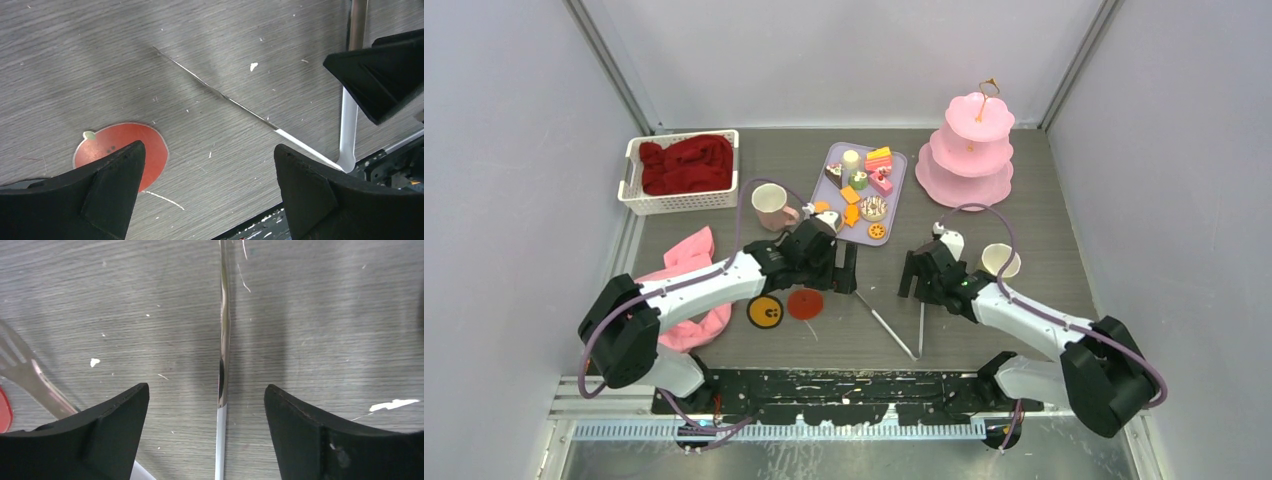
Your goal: Serve the afternoon tea
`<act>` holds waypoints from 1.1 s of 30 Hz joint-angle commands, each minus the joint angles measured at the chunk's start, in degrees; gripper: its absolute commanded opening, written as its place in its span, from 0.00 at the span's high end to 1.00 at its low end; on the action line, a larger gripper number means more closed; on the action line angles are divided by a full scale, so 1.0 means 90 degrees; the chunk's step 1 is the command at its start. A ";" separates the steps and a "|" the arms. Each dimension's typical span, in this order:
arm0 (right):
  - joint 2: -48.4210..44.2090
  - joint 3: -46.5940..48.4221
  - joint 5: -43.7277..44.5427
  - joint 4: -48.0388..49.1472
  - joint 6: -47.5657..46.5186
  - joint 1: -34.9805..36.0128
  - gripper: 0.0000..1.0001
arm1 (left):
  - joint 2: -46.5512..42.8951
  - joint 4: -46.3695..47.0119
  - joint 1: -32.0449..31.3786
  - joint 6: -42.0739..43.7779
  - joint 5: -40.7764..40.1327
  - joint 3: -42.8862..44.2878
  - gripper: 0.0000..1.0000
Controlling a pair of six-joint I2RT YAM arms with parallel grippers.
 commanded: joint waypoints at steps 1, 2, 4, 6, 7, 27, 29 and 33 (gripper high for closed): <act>-0.0678 0.0285 0.0061 -0.0312 -0.0578 0.0033 0.02 | -0.0051 0.0261 0.0293 0.0055 0.0512 0.0288 0.01; -0.0819 0.0250 -0.0075 -0.0420 -0.0637 0.0046 0.00 | -0.0095 0.0259 0.0321 0.0078 0.0536 0.0285 0.01; -0.1110 0.0161 -0.0163 -0.0686 -0.0649 0.0228 0.00 | -0.0169 0.0196 0.0360 0.0153 0.0483 0.0314 0.01; -0.1377 0.0029 -0.0192 -0.0844 -0.0482 0.0637 0.00 | -0.0223 0.0083 0.0382 0.0214 0.0434 0.0374 0.01; -0.1494 -0.0028 -0.0199 -0.0885 -0.0356 0.0848 0.00 | -0.0237 0.0038 0.0383 0.0243 0.0418 0.0396 0.01; -0.0365 0.0366 0.0919 -0.1693 0.0983 0.2899 0.00 | -0.0373 -0.0005 0.0400 0.0253 0.0497 0.0340 0.01; -0.0303 0.0368 0.0966 -0.1690 0.0971 0.2902 0.00 | -0.0363 0.0047 0.0397 0.0258 0.0515 0.0341 0.01; -0.0132 0.0335 0.1188 -0.1415 0.0861 0.2911 0.00 | -0.0290 0.0065 0.0399 0.0317 0.0581 0.0399 0.01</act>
